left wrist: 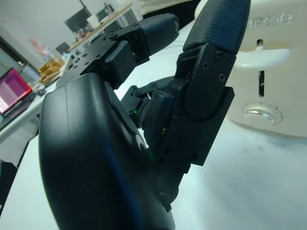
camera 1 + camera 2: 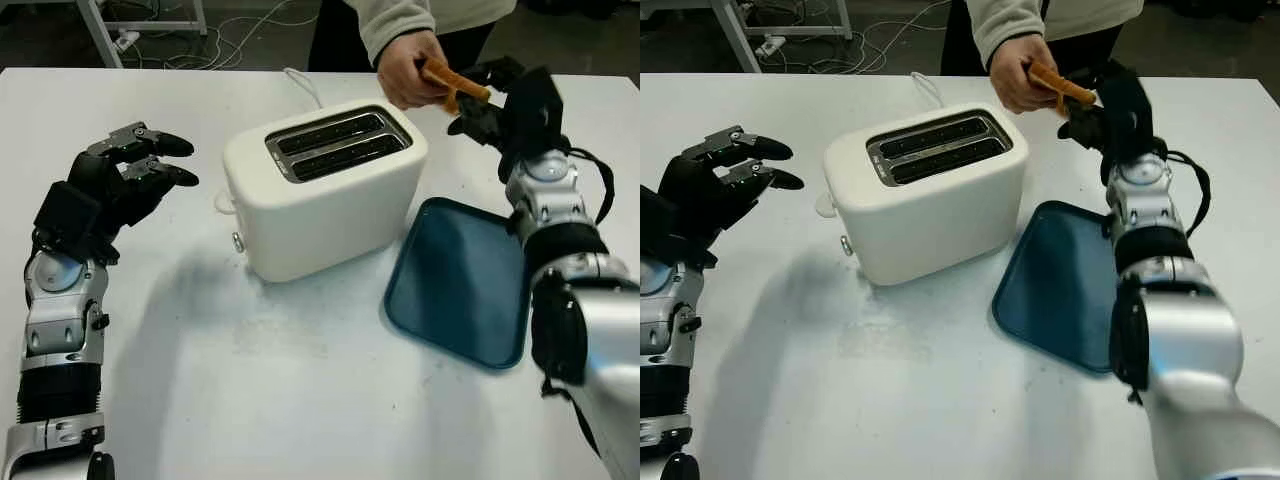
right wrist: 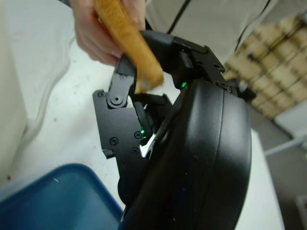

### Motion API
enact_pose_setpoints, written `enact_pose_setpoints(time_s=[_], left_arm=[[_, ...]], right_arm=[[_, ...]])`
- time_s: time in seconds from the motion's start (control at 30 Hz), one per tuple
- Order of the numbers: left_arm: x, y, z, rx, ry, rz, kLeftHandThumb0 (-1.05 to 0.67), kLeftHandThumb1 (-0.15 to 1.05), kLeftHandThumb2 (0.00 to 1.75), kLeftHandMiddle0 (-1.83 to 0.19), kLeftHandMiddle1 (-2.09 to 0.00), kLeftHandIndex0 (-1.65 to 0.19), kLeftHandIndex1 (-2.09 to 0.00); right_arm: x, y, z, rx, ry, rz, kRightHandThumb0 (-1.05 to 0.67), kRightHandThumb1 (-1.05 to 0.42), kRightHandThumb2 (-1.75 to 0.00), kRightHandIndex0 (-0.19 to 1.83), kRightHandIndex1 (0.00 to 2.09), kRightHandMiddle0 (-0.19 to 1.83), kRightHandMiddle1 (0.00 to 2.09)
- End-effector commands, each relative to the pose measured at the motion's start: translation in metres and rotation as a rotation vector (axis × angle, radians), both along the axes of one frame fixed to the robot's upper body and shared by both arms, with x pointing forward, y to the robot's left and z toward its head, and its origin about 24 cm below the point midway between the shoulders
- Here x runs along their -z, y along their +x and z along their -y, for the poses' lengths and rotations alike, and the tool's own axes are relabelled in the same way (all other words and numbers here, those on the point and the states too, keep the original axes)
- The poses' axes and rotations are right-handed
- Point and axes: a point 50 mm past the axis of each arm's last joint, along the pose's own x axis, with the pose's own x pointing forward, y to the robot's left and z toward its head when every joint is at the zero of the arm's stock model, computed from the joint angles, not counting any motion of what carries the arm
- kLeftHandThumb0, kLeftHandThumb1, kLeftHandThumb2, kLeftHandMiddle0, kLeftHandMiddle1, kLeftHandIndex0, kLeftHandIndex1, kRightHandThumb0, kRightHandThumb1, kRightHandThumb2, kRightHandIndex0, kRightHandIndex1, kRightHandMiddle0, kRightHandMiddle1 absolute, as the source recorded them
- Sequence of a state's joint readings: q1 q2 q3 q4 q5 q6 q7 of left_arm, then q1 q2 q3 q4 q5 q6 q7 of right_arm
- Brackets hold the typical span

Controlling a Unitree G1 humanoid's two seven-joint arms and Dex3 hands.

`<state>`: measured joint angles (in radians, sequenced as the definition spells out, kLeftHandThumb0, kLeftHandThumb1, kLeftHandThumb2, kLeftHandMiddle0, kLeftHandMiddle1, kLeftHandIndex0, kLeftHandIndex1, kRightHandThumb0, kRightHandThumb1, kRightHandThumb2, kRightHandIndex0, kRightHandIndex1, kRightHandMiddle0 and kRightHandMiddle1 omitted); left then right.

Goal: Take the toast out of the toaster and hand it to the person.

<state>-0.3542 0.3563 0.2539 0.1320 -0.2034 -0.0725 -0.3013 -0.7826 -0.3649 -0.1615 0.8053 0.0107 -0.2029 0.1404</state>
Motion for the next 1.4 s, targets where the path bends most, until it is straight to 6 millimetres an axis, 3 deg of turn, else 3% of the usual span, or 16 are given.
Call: enact_pose_setpoints(time_s=[0.0,0.17,0.37,0.57,0.8,0.97,1.2,1.37], left_arm=[[0.003,-0.001,-0.002,-0.020,-0.020,-0.006,-1.05,0.87,0.00,-0.78,-0.92,-0.77,-0.82],[0.011,-0.001,0.001,-0.015,-0.020,-0.024,-1.05,0.86,0.00,-0.80,-0.91,-0.79,-0.80],[0.016,-0.003,0.005,-0.010,-0.018,-0.029,-1.05,0.87,0.00,-0.82,-0.89,-0.81,-0.79],[0.032,-0.009,0.011,-0.023,-0.068,-0.059,-1.05,0.84,0.00,-0.90,-0.82,-0.88,-0.74],[0.076,-0.023,0.037,-0.024,-0.218,-0.092,-1.05,0.84,0.00,-0.91,-0.74,-0.88,-0.70],[0.096,-0.030,0.054,-0.096,-0.275,-0.079,-1.05,0.85,0.00,-0.49,-1.33,-0.48,-1.25],[0.097,-0.031,0.051,-0.135,-0.266,-0.033,-1.05,0.90,0.00,-0.17,-1.63,-0.21,-1.53],[0.092,-0.032,0.050,-0.152,-0.254,-0.029,-1.05,0.90,0.00,-0.07,-1.74,-0.12,-1.65]], right_arm=[[0.011,-0.024,-0.001,-0.029,0.076,0.042,-0.64,-0.92,-0.48,0.34,0.18,0.38,0.02],[0.029,-0.072,-0.005,-0.063,0.065,0.094,-0.63,-0.92,-0.56,0.33,0.15,0.38,0.01],[0.034,-0.108,-0.019,-0.103,0.019,0.119,-0.75,-0.92,-0.65,0.31,0.13,0.37,0.00],[0.041,-0.132,-0.033,-0.246,0.279,0.092,-0.76,-0.92,-0.66,0.22,0.09,0.27,0.00],[0.060,-0.160,-0.055,-0.262,0.391,0.000,-0.73,-0.92,-0.67,0.16,0.07,0.20,0.00],[0.075,-0.162,-0.065,-0.274,0.420,-0.057,-0.70,-0.92,-0.69,0.14,0.06,0.19,0.00],[0.082,-0.154,-0.067,-0.227,0.385,-0.046,-0.75,-0.92,-0.69,0.12,0.06,0.17,0.00],[0.080,-0.152,-0.064,-0.214,0.379,-0.074,-0.77,-0.92,-0.69,0.09,0.05,0.15,0.00]])
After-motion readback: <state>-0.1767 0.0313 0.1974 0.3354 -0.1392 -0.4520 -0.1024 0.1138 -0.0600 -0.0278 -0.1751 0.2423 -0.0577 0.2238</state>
